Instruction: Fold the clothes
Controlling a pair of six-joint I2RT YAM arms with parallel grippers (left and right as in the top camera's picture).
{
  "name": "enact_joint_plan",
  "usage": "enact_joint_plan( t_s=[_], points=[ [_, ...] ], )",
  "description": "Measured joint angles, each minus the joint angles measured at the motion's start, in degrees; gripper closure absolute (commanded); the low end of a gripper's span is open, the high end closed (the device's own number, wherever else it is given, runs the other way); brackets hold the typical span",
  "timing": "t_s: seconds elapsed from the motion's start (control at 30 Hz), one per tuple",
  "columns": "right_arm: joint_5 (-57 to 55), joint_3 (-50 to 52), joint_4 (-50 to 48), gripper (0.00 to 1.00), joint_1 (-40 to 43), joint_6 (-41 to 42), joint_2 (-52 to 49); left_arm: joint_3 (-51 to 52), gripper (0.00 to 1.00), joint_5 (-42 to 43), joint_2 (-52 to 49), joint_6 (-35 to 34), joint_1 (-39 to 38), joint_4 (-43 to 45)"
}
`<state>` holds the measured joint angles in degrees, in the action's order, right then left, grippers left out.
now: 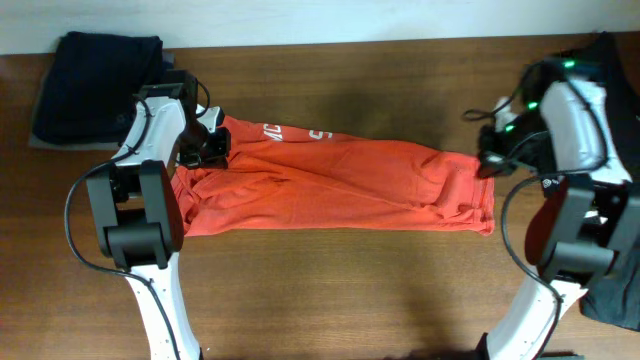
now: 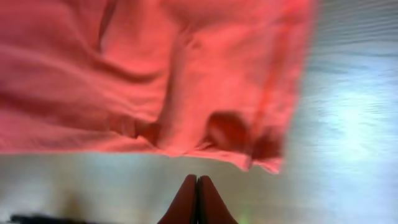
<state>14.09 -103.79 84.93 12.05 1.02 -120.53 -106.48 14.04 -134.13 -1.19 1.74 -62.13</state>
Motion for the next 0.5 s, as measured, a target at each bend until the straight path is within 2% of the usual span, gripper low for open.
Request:
enact_joint_plan(
  t_s=[0.03, 0.07, 0.1, 0.13, 0.17, 0.2, 0.37, 0.5],
  points=[
    [0.0, 2.1, -1.0, 0.92, -0.9, -0.1, 0.0, 0.0, 0.99, -0.1, 0.0, 0.0, 0.0, 0.0],
    [0.0, 4.5, -2.2, 0.75, -1.5, -0.2, 0.0, 0.0, 0.99, -0.2, 0.0, 0.0, 0.0, -0.1],
    [-0.2, 6.2, -2.8, 0.52, -1.8, -0.3, 0.0, 0.0, 0.99, -0.2, 0.0, 0.0, 0.0, -0.1],
    [-0.7, 8.0, -3.4, 0.4, -1.9, 0.0, 0.0, 0.0, 0.99, -0.2, 0.0, 0.0, 0.0, -0.2],
    [-1.1, 9.2, -3.8, 0.36, -1.7, 0.0, 0.0, 0.0, 0.99, -0.2, 0.0, 0.0, 0.0, -0.2],
    [-1.4, 9.8, -4.0, 0.33, -1.5, 0.1, 0.0, 0.0, 1.0, -0.2, 0.0, 0.0, 0.0, -0.2],
    [-2.5, 12.0, -4.9, 0.34, 2.3, 0.1, 0.0, 0.0, 0.99, -0.5, 0.0, 0.0, 0.0, -0.2],
    [-2.5, 12.6, -4.9, 0.39, 4.2, -0.2, 0.0, 0.0, 1.0, -0.5, 0.0, 0.0, 0.0, -0.2]
  ],
)
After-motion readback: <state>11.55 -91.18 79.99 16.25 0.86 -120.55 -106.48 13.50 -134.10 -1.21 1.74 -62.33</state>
